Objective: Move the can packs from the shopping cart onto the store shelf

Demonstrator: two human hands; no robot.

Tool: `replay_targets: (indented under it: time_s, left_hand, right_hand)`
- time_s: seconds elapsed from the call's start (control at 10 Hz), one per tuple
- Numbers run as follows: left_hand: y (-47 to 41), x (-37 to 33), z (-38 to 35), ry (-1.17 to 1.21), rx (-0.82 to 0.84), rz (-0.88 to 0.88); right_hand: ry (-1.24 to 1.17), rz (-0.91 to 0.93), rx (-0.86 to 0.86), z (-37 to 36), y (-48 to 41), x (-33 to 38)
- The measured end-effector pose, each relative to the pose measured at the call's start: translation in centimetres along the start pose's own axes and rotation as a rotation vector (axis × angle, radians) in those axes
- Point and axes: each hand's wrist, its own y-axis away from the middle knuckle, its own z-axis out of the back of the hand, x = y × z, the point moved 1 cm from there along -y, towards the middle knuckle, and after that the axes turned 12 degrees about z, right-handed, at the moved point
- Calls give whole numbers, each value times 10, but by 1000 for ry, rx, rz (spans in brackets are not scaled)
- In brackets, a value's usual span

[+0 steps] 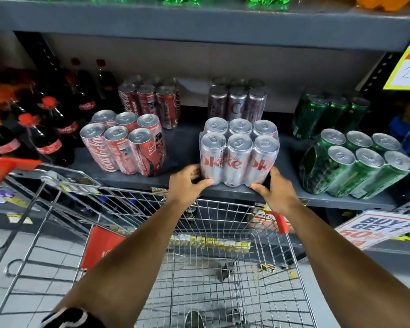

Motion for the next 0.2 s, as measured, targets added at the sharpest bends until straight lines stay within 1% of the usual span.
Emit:
replay_targets:
  time_s: [0.1, 0.2]
  left_hand:
    - [9, -15, 6, -223, 39, -21]
    - [24, -29, 12, -490, -1, -33]
  right_hand:
    - [17, 10, 59, 4, 1, 4]
    - [44, 81, 54, 12, 18, 11]
